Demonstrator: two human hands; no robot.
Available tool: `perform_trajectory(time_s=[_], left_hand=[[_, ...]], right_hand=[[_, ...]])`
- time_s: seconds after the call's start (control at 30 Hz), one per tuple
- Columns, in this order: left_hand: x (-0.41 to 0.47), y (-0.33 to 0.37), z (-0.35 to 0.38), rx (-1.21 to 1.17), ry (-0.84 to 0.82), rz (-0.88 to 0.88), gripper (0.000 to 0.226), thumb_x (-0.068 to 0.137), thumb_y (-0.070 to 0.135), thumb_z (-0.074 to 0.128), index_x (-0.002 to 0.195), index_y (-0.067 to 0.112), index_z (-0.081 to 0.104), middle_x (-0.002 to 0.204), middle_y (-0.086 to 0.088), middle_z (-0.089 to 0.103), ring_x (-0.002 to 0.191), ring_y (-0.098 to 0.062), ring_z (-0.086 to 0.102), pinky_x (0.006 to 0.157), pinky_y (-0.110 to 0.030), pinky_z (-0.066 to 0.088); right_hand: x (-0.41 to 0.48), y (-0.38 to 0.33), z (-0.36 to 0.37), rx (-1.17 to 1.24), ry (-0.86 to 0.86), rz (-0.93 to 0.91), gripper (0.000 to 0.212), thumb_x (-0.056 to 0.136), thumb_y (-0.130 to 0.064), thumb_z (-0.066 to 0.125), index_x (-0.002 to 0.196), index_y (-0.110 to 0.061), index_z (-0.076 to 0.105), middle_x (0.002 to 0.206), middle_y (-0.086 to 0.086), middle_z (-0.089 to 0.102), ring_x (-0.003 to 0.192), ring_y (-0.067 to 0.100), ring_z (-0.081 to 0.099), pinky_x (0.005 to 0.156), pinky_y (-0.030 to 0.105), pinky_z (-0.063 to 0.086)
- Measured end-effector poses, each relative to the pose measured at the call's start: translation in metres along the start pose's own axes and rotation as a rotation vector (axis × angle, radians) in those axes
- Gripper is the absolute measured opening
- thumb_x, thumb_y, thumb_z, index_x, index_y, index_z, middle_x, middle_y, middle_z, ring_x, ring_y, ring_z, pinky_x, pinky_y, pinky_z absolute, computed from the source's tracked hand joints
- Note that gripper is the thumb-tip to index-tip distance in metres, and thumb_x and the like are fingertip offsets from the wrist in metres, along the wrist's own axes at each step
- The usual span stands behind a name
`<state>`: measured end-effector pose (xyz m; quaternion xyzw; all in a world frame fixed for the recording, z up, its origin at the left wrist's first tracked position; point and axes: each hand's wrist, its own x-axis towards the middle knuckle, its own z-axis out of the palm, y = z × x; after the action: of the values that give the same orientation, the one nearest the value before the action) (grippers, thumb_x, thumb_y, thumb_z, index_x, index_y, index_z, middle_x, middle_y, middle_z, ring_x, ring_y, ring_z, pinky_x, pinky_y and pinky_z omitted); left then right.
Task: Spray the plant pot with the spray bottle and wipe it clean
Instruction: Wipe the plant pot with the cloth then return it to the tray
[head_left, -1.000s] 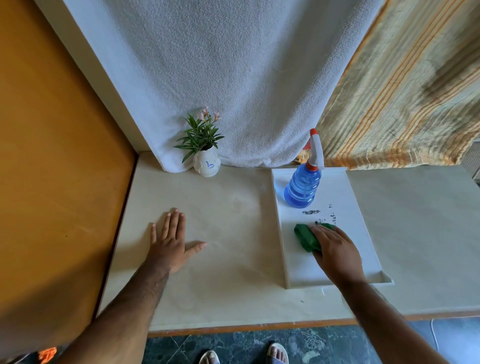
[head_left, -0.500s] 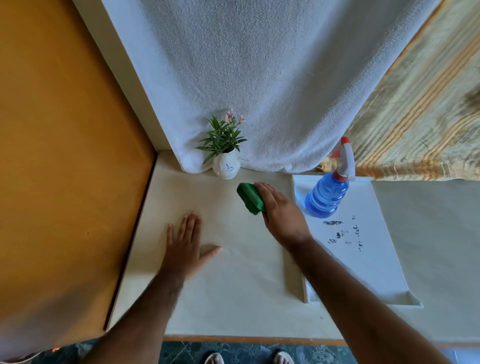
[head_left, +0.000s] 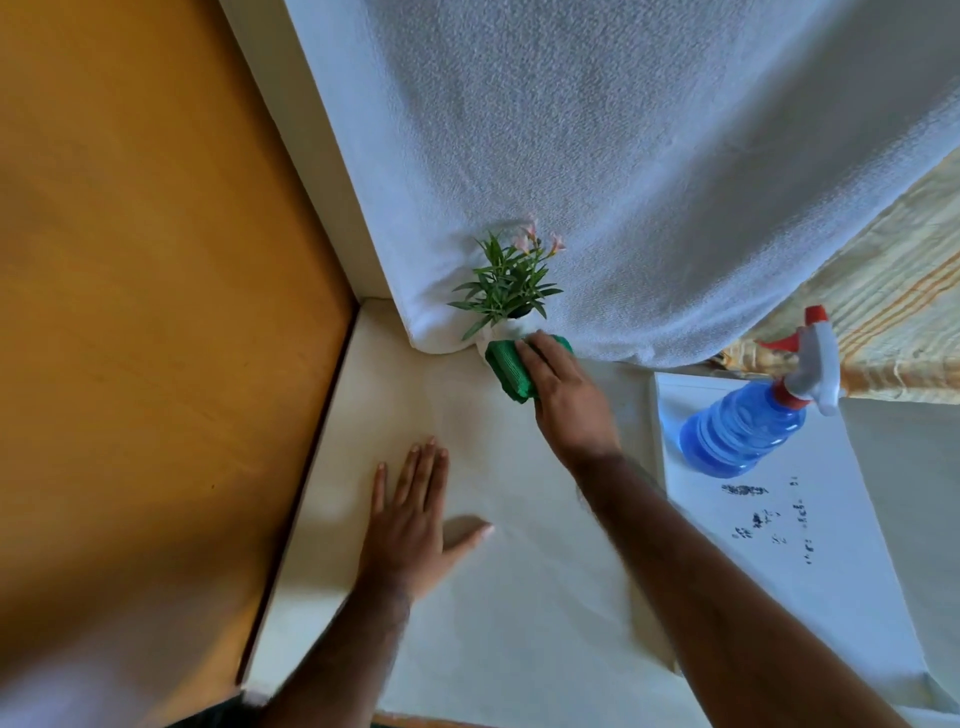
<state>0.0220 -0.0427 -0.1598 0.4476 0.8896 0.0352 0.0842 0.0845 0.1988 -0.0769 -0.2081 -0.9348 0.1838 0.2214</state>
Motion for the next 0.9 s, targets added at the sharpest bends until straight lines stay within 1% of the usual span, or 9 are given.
perform_trajectory(time_s=[0.1,0.23,0.3,0.4,0.5,0.6,0.73,0.8,0.9], left_hand=[[-0.001,0.0,0.0,-0.008,0.002,-0.006,0.113,0.082,0.092,0.025,0.161,0.014,0.006,0.171,-0.006,0.007,0.157,-0.024,0.012,0.124,-0.062,0.016],[0.0,0.0,0.0,-0.01,-0.007,-0.009,0.114,0.082,0.092,0.027,0.161,0.014,0.006,0.171,-0.007,0.007,0.157,-0.025,0.012,0.123,-0.062,0.018],[0.0,0.0,0.0,-0.007,-0.011,-0.011,0.114,0.082,0.092,0.027,0.161,0.014,0.006,0.171,-0.007,0.008,0.157,-0.025,0.012,0.123,-0.062,0.018],[0.001,-0.001,0.0,-0.005,0.0,-0.006,0.112,0.083,0.091,0.03,0.161,0.013,0.01,0.171,-0.007,0.01,0.157,-0.024,0.011,0.122,-0.063,0.019],[0.001,-0.001,0.001,-0.018,0.03,0.009,0.11,0.084,0.088,0.033,0.16,0.011,0.015,0.171,-0.009,0.012,0.157,-0.024,0.011,0.122,-0.064,0.019],[0.0,-0.001,0.0,-0.016,0.034,0.013,0.109,0.085,0.087,0.033,0.16,0.011,0.017,0.171,-0.009,0.013,0.157,-0.024,0.011,0.122,-0.064,0.019],[0.001,0.0,-0.002,0.008,-0.005,-0.01,0.111,0.083,0.09,0.027,0.161,0.012,0.011,0.171,-0.008,0.009,0.157,-0.024,0.01,0.123,-0.063,0.019],[0.0,0.0,-0.003,0.014,-0.017,-0.016,0.112,0.083,0.091,0.027,0.161,0.013,0.008,0.171,-0.007,0.006,0.158,-0.024,0.008,0.123,-0.062,0.018],[0.0,0.0,-0.003,0.015,-0.015,-0.015,0.112,0.083,0.091,0.026,0.161,0.013,0.008,0.171,-0.007,0.006,0.158,-0.024,0.008,0.123,-0.062,0.018]], right_hand=[[0.002,0.0,0.011,-0.022,0.047,-0.051,0.048,0.083,0.015,0.067,0.131,0.006,0.065,0.136,0.024,0.063,0.126,0.043,0.06,0.11,0.05,0.042],[0.007,0.002,0.019,-0.046,0.081,-0.126,0.045,0.092,-0.001,0.043,0.13,0.004,0.065,0.133,0.019,0.066,0.128,0.037,0.06,0.114,0.047,0.041],[0.008,0.005,0.024,-0.055,0.078,-0.147,0.045,0.093,-0.003,0.041,0.13,0.004,0.066,0.133,0.018,0.067,0.128,0.036,0.06,0.112,0.048,0.043],[0.003,0.011,0.032,-0.063,0.053,-0.152,0.042,0.093,0.001,0.046,0.13,0.004,0.066,0.133,0.018,0.067,0.128,0.037,0.06,0.109,0.051,0.047],[-0.007,0.015,0.037,-0.049,0.044,-0.125,0.048,0.082,0.017,0.068,0.129,0.005,0.066,0.132,0.02,0.068,0.126,0.039,0.062,0.107,0.053,0.048],[-0.007,0.015,0.035,-0.035,0.056,-0.121,0.051,0.078,0.02,0.072,0.127,0.006,0.067,0.131,0.021,0.068,0.124,0.039,0.063,0.106,0.053,0.049],[0.006,0.01,0.028,-0.043,0.119,-0.204,0.04,0.091,0.006,0.054,0.129,0.004,0.067,0.133,0.018,0.067,0.128,0.034,0.06,0.11,0.048,0.046],[0.011,0.008,0.026,-0.051,0.117,-0.233,0.041,0.095,-0.001,0.044,0.129,0.003,0.067,0.133,0.017,0.067,0.128,0.034,0.06,0.112,0.047,0.044],[0.009,0.013,0.028,-0.073,0.068,-0.259,0.044,0.094,-0.002,0.04,0.128,0.004,0.067,0.131,0.019,0.068,0.126,0.037,0.062,0.111,0.049,0.045]])
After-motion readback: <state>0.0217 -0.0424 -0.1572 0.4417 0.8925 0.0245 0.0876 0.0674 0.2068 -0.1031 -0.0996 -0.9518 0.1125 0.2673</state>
